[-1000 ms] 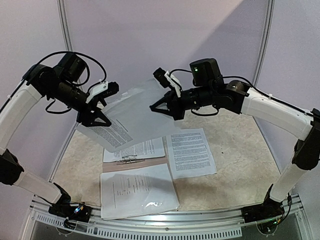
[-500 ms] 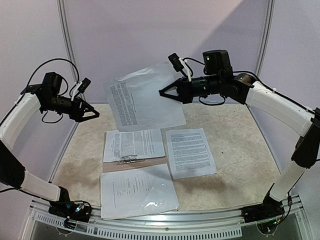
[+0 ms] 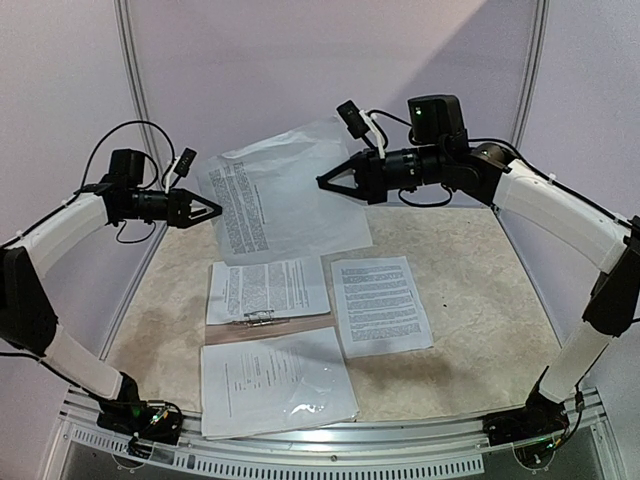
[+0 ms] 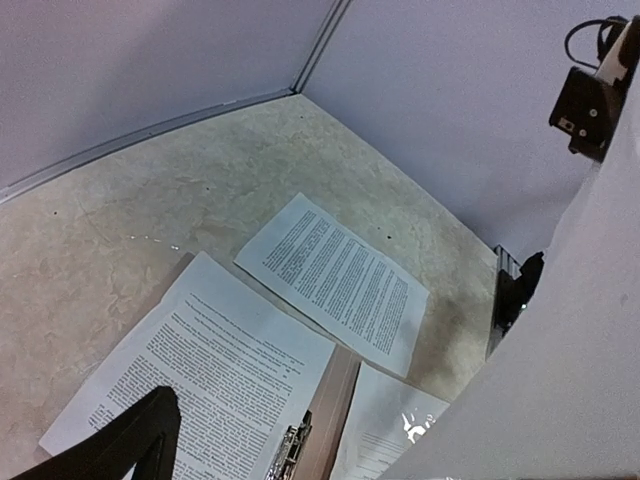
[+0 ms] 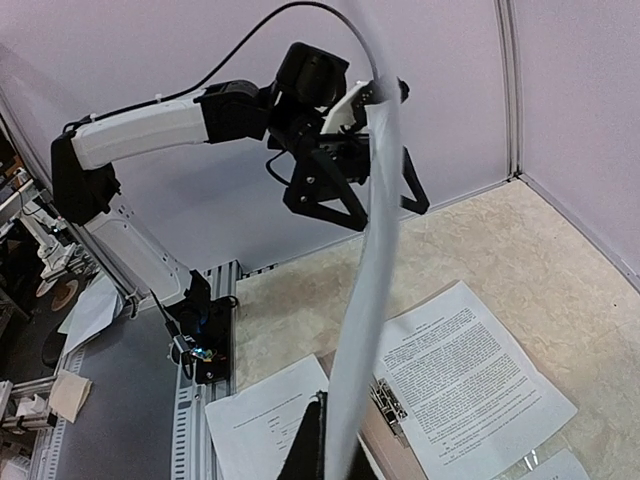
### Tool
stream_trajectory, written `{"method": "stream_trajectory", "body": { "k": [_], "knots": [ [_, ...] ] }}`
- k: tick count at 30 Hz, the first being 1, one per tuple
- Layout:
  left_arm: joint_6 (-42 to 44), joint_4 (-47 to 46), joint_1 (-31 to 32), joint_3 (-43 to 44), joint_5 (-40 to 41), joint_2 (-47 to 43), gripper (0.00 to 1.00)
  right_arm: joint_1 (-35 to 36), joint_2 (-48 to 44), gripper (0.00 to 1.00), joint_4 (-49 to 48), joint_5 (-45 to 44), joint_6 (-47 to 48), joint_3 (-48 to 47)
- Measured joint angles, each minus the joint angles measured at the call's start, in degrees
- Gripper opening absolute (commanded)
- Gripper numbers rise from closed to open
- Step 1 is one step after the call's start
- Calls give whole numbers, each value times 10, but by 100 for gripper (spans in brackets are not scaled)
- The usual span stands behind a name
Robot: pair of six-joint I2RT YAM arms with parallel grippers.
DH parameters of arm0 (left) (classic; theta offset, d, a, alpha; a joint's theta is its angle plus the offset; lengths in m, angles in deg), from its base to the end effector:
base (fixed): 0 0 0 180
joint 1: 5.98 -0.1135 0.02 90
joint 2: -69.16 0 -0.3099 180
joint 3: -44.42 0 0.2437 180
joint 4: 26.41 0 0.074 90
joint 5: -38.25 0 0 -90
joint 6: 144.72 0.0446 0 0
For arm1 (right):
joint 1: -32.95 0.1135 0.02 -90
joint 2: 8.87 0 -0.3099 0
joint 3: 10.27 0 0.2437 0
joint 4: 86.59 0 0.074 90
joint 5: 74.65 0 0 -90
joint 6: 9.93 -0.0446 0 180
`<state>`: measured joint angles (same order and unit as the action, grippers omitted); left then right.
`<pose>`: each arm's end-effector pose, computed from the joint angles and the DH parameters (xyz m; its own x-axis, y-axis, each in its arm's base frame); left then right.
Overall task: Put the files into the folder
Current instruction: Place the file on the spring clip of the folder.
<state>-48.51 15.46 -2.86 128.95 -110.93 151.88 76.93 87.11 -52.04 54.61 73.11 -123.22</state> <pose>0.2959 -0.0545 0.3663 -0.5649 0.0863 -0.8207 0.7497 0.4692 -0.4667 0.2602 0.2903 0.4601 -0.3335 -0.1914 -0.9231 -0.9383 0.1626 0.3052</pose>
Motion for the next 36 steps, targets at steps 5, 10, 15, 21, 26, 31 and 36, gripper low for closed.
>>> {"method": "stream_trajectory", "body": {
  "k": [5, 10, 15, 21, 26, 31, 36],
  "knots": [
    [-33, -22, 2, 0, -12, 16, 70, 0, 0, 0, 0, 1, 0, 0],
    [-58, -30, 13, 5, -66, 16, 11, 0, 2, 0, 0, 2, 0, -4],
    [-20, 50, 13, 38, -94, 16, 0, -3, 11, 0, 0, 2, -3, -18],
    [53, 172, -7, 76, -48, 16, 0, -17, 42, 0, -23, -13, -31, -18],
    [76, 221, -11, 76, 53, 17, 0, -17, 132, 0, -43, -27, -58, -56],
    [92, 242, -12, 77, 143, 48, 0, -17, 281, 0, -45, -46, -82, -145],
    [107, 242, -13, 77, 201, 116, 0, -23, 371, 0, -72, -55, -119, -162]
  ]
}}
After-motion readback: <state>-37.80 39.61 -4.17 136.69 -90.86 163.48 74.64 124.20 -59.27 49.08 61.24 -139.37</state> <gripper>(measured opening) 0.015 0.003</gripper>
